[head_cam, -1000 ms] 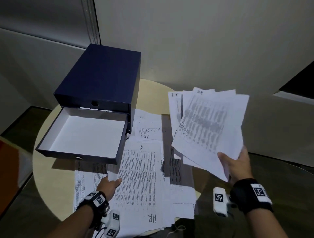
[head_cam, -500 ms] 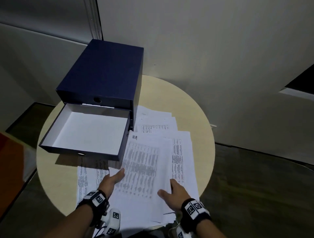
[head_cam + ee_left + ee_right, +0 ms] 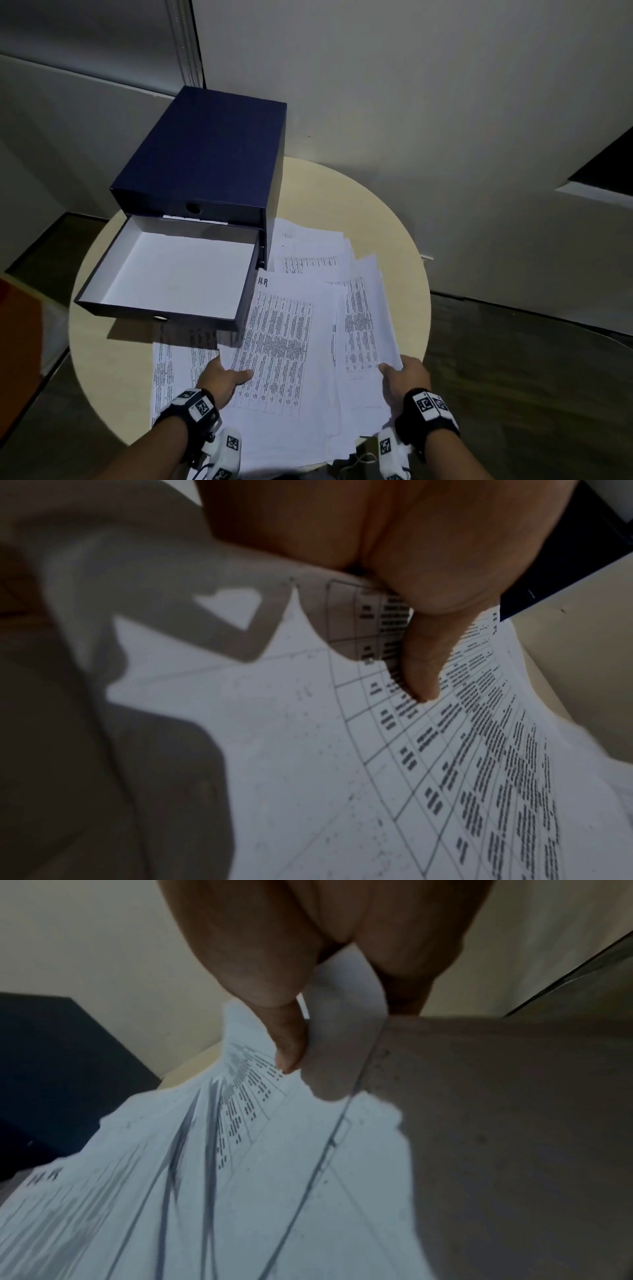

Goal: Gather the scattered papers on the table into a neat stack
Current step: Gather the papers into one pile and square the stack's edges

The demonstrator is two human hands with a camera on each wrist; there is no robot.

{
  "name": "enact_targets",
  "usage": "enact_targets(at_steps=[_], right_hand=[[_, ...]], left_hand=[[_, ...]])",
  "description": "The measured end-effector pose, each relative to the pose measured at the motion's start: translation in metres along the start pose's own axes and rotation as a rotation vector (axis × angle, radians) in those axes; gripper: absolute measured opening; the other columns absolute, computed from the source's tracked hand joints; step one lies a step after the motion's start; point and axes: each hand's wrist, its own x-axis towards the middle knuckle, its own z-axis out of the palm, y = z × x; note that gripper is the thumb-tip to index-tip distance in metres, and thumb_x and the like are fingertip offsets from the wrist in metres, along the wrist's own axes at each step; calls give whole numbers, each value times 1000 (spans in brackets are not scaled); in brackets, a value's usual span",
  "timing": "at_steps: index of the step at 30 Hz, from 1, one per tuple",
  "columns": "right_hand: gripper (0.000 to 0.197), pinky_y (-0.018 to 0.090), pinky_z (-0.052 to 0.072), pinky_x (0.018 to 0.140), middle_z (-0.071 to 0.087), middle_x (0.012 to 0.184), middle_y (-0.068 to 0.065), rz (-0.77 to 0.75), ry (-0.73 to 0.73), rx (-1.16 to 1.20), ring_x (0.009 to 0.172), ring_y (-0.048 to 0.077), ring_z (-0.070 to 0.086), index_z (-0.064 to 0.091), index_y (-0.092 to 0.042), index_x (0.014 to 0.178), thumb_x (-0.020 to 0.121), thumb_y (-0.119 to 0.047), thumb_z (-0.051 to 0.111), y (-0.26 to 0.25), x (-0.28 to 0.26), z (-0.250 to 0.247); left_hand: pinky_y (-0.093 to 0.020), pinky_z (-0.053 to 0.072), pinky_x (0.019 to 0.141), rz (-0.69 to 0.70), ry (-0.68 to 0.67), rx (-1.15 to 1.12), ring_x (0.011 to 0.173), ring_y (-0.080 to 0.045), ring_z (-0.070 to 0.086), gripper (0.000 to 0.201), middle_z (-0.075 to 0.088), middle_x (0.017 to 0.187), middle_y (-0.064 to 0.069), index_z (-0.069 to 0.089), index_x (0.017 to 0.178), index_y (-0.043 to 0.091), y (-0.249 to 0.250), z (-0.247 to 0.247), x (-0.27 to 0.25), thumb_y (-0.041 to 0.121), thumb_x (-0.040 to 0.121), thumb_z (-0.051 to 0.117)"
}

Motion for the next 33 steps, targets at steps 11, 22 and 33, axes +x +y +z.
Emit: enact_targets(at_steps=[11,22,33], right_hand=[[24,50,58,81,74,85,10,-10,252,527,76,30,69,72,-20,98,81,-36,65,5,15,-114],[14,36,59,61,74,94,13,-49,-58,659,75,27,73,65,-8,107,93,-10,63,-22,-20,-58],[35,30,53,82,67,109,-7,-247,-429,-137,98,18,66,64,-26,114,79,-31,66,-4,-38,56]], left_hand=[[-43,33,113,2,19,-3,137,-39,39,102,39,150,-23,21,150,-3,5,1,-2,15,74,85],[-55,40,107,-19,-21,-55,125,-46,51,117,53,137,-28,39,143,2,-13,1,16,55,50,85],[-40,42,107,184,-122,77,125,-25,55,73,58,132,1,45,138,22,26,1,-34,30,75,82]])
